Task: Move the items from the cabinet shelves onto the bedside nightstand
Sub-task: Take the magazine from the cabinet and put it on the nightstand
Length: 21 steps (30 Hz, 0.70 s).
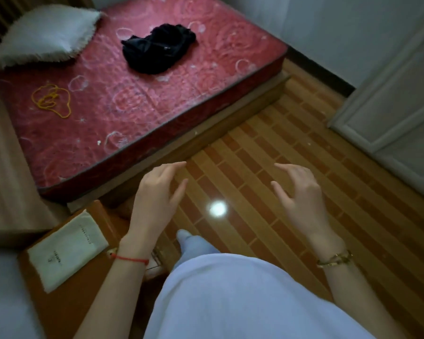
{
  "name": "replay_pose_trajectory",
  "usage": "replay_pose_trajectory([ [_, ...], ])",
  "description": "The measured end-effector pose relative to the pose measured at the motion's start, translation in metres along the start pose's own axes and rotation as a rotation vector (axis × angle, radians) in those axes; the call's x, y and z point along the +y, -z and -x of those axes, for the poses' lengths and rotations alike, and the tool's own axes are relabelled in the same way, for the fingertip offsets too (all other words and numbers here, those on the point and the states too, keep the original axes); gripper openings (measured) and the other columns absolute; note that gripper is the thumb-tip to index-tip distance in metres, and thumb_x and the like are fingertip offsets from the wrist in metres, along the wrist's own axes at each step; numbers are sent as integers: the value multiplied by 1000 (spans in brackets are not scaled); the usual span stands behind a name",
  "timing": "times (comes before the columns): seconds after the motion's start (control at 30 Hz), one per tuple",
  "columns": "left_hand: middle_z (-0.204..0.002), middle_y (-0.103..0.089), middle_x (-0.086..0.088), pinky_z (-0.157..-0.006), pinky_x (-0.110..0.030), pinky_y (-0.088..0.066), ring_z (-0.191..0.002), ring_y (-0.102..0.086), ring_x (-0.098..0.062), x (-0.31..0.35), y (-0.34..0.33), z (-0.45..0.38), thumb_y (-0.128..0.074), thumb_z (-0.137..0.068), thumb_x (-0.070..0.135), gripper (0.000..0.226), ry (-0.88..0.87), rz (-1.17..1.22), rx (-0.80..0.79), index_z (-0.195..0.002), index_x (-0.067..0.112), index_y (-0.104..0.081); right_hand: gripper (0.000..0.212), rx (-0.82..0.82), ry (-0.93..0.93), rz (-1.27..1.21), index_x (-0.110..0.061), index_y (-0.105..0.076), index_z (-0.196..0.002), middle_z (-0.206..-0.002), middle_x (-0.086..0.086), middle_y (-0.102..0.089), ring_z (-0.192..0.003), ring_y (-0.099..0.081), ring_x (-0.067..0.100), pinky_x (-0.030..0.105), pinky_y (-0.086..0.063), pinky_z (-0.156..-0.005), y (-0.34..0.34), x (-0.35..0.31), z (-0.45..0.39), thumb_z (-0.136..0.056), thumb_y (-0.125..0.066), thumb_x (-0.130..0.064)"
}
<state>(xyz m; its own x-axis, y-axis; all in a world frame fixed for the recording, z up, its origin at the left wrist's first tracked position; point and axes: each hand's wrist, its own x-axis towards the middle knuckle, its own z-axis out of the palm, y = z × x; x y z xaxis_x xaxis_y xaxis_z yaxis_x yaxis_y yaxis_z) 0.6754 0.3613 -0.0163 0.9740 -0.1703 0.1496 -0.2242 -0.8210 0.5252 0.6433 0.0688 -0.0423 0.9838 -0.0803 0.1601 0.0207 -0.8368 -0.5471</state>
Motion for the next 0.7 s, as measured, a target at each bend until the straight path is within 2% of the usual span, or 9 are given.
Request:
replay_pose_trajectory([
  [0.07, -122, -66, 1, -100, -41, -49, -114, -61, -16, 29, -15, 6, -65, -94, 22, 35, -31, 16, -31, -129, 16, -61, 37, 29, -56, -6, -19, -55, -129, -125, -5, -58, -117, -40, -4, 7, -29, -97, 21, 23, 28, -92, -62, -22],
  [0.2, -123, -66, 1, -101, -40, -48, -115, -60, -16, 103, -53, 12, -62, -95, 25, 35, -169, 32, -122, -130, 18, -60, 39, 108, -222, 22, -16, -56, -130, -127, -2, -58, -121, -45, 4, 17, -34, -100, 72, 76, 89, -93, -61, -22],
  [0.3, -122, -66, -1, -101, -42, -48, -115, -60, -18, 147, -79, 9, -62, -95, 24, 35, -258, 31, -181, -129, 17, -60, 38, 180, -324, 30, -14, -57, -130, -127, -1, -58, -121, -44, 4, 19, -33, -100, 102, 105, 123, -93, -62, -20],
  [0.43, -121, -67, -1, -101, -42, -48, -113, -61, -20, 198, -112, -2, -63, -94, 24, 35, -385, 19, -264, -128, 17, -61, 38, 256, -443, 40, -13, -57, -130, -127, 1, -59, -123, -48, 14, 23, -35, -102, 129, 138, 152, -93, -62, -19],
  [0.6, -119, -67, -3, -98, -41, -49, -112, -62, -23, 257, -159, -28, -65, -94, 21, 34, -519, 12, -333, -127, 15, -62, 40, 334, -594, 16, -19, -54, -133, -132, -2, -55, -127, -46, 11, 24, -36, -102, 147, 183, 163, -94, -60, -23],
  [0.7, -121, -67, -1, -99, -40, -49, -113, -62, -21, 289, -190, -51, -65, -94, 22, 33, -572, 27, -357, -126, 16, -62, 41, 373, -646, 27, -21, -53, -133, -132, -2, -55, -123, -42, 3, 22, -35, -99, 157, 217, 156, -93, -59, -25],
])
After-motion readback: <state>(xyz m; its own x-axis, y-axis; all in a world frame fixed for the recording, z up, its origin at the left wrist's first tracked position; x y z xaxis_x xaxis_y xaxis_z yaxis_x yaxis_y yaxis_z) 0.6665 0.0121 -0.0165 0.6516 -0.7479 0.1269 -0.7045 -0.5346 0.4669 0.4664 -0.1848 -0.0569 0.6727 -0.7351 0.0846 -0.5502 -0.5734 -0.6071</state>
